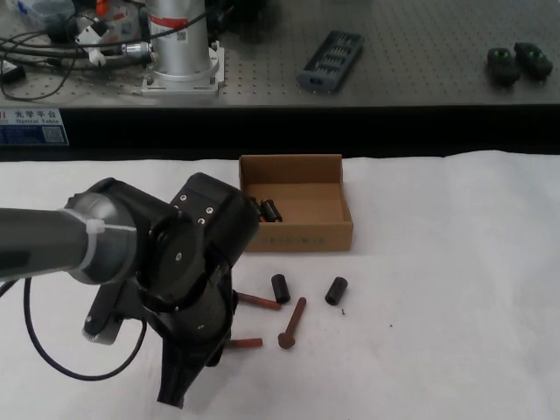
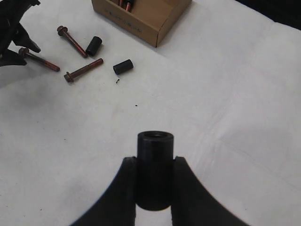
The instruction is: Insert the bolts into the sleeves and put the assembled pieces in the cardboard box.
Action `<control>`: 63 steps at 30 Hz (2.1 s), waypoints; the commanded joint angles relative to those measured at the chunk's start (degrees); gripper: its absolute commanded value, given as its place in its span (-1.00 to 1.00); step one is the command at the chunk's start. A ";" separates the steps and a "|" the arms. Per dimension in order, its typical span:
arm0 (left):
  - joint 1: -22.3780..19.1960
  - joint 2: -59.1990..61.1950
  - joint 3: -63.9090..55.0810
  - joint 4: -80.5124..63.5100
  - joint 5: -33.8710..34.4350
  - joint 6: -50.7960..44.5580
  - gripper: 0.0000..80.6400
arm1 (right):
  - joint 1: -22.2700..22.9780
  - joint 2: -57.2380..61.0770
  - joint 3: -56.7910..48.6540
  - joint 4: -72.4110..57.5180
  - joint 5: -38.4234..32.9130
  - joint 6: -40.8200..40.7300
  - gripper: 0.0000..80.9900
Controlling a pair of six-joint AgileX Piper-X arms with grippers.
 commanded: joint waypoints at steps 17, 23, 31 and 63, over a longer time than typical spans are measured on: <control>3.39 4.77 -0.57 -5.59 5.40 2.61 -0.28 | -0.40 -0.60 -0.05 0.02 -0.37 -0.06 -0.93; 3.39 4.77 -0.57 -2.39 6.80 2.61 -0.29 | -0.40 -0.60 -0.05 -0.18 -0.37 -0.06 -0.93; 3.39 4.77 -0.57 7.35 8.08 1.63 -0.47 | -0.40 -0.60 -0.05 -0.18 -0.37 -0.06 -0.93; 11.04 -5.85 -0.57 -43.48 25.04 62.76 -0.98 | -0.40 -9.94 8.96 -15.49 -8.12 4.76 -0.93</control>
